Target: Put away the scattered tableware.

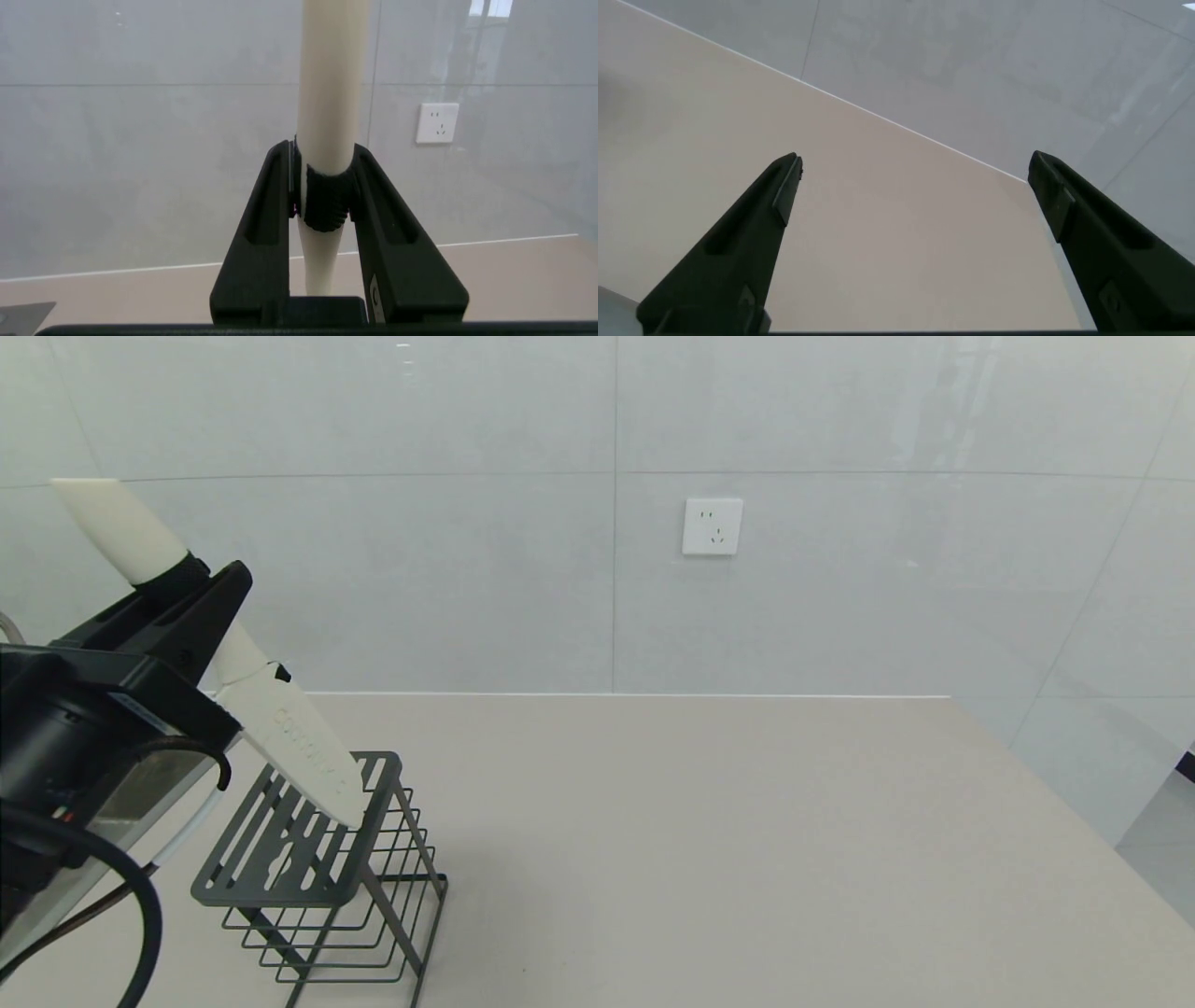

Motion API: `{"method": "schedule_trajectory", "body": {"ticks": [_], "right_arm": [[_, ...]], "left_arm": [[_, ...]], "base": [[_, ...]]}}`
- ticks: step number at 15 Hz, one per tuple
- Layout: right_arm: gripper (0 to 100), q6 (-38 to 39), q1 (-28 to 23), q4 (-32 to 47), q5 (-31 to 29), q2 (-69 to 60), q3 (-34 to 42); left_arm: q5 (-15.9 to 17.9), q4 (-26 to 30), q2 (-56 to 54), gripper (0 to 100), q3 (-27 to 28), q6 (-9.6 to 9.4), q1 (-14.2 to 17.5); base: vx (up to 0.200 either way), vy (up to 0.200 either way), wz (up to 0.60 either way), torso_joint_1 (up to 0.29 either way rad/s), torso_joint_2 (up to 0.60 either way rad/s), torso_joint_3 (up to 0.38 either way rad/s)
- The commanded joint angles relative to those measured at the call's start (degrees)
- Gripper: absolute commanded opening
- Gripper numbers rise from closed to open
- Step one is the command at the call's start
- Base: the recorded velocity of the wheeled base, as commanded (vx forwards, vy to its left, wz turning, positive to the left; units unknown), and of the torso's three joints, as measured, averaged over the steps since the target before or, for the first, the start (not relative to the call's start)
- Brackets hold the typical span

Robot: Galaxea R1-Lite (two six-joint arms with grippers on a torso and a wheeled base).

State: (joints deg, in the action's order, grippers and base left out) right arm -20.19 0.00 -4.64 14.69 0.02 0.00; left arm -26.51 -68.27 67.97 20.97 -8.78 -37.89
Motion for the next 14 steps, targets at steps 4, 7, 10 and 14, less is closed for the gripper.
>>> {"method": "schedule_trajectory", "body": {"ticks": [4, 7, 10, 14], "right_arm": [[100, -0.03, 0.00, -0.01, 0.08, -0.02, 0.00], [100, -0.03, 0.00, -0.01, 0.08, -0.02, 0.00], [100, -0.03, 0.00, -0.01, 0.08, -0.02, 0.00], [100, -0.03, 0.00, -0.01, 0.08, -0.02, 0.00]], "left_arm": [[-0.03, -0.11, -0.04, 0, 0.57, -0.54, 0.10], [0.06, -0.20, -0.04, 0, 0.74, -1.42, -0.08], [0.06, -0.02, -0.04, 0, 0.74, -1.42, -0.17], [0.06, -0.11, -0.04, 0, 0.74, -1.33, -1.40]], "base": [[0.000, 0.000, 0.00, 0.000, 0.00, 0.000], [0.000, 0.000, 0.00, 0.000, 0.00, 0.000], [0.000, 0.000, 0.00, 0.000, 0.00, 0.000], [0.000, 0.000, 0.00, 0.000, 0.00, 0.000]]}}
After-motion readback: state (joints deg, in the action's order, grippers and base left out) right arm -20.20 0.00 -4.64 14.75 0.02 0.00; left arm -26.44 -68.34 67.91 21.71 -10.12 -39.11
